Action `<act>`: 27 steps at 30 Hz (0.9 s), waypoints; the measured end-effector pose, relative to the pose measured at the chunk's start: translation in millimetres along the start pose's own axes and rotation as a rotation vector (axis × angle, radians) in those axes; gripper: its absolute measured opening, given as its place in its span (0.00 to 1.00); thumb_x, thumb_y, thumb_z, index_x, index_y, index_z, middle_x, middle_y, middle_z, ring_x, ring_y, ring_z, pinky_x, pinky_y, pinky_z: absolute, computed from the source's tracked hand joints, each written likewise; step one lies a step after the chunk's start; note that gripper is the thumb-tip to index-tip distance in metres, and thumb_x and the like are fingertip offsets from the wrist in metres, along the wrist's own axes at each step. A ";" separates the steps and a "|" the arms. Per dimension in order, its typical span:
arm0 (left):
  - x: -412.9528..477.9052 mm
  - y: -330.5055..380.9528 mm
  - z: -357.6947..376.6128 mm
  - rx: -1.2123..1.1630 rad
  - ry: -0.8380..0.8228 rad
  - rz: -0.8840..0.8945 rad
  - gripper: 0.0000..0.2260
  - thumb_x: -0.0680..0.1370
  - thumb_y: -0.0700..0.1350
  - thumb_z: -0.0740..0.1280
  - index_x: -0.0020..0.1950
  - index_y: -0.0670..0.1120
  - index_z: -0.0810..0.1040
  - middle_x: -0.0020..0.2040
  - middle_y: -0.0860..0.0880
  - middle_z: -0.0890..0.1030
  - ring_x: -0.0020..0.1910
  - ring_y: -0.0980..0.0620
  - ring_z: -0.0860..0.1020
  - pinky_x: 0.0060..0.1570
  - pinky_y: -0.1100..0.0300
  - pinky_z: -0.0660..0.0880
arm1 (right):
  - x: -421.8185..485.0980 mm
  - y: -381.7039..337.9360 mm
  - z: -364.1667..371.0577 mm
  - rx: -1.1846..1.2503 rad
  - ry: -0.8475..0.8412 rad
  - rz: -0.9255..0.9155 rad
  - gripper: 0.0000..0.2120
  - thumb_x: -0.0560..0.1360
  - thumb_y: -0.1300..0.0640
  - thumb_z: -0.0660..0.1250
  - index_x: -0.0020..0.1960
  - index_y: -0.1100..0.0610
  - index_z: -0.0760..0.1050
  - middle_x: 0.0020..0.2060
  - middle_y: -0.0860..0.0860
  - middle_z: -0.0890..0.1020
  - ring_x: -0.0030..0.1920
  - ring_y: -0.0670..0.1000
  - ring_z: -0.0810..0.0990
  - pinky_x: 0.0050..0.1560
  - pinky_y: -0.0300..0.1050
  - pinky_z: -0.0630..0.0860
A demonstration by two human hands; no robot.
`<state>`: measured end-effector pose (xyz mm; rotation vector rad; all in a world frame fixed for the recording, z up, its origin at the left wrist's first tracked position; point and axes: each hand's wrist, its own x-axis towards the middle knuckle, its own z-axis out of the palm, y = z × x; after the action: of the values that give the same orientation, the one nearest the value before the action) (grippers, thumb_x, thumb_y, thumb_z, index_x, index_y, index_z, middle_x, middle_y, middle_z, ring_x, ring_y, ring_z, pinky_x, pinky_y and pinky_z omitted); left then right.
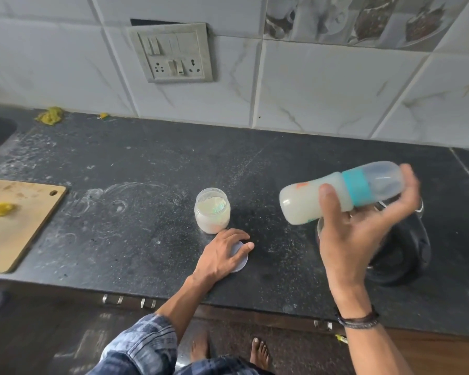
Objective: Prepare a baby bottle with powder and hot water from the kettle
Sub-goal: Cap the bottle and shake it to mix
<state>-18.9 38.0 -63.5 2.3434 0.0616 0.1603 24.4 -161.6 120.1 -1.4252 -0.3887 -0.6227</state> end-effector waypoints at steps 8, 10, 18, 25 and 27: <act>-0.3 -1.0 0.7 0.006 0.004 0.001 0.25 0.80 0.70 0.57 0.62 0.54 0.81 0.62 0.63 0.78 0.62 0.69 0.70 0.59 0.73 0.63 | -5.9 0.5 -3.2 -0.012 -0.067 0.069 0.39 0.76 0.61 0.77 0.78 0.56 0.56 0.66 0.37 0.75 0.58 0.43 0.82 0.54 0.39 0.82; 0.1 -0.7 0.9 0.010 0.009 0.000 0.25 0.80 0.70 0.57 0.61 0.54 0.81 0.62 0.62 0.78 0.62 0.68 0.70 0.59 0.73 0.63 | -1.9 2.2 -4.2 -0.002 0.028 -0.046 0.39 0.78 0.64 0.75 0.78 0.58 0.52 0.70 0.39 0.71 0.62 0.46 0.81 0.56 0.40 0.82; 0.1 -1.5 1.1 0.011 0.006 0.012 0.27 0.80 0.71 0.56 0.62 0.53 0.81 0.62 0.62 0.79 0.62 0.65 0.72 0.61 0.67 0.68 | -1.6 2.9 1.3 0.021 -0.040 0.125 0.40 0.77 0.61 0.77 0.78 0.56 0.55 0.62 0.34 0.78 0.55 0.42 0.84 0.52 0.37 0.82; -0.6 -2.2 1.3 0.009 0.006 0.012 0.26 0.80 0.70 0.56 0.62 0.54 0.81 0.62 0.62 0.78 0.63 0.65 0.72 0.62 0.64 0.69 | -6.7 6.1 8.0 -0.032 -0.250 0.288 0.39 0.74 0.60 0.79 0.77 0.49 0.60 0.60 0.39 0.79 0.51 0.45 0.85 0.50 0.42 0.83; 0.9 -2.6 1.7 0.019 -0.002 0.004 0.27 0.80 0.71 0.56 0.62 0.54 0.81 0.62 0.62 0.78 0.63 0.65 0.72 0.62 0.64 0.69 | -6.7 3.5 5.1 0.025 -0.131 0.186 0.39 0.76 0.59 0.78 0.77 0.51 0.57 0.61 0.34 0.79 0.53 0.42 0.84 0.50 0.36 0.82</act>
<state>-17.7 38.7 -66.5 2.3626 0.0572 0.1604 21.8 -155.3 113.9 -1.4633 -0.3605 -0.3735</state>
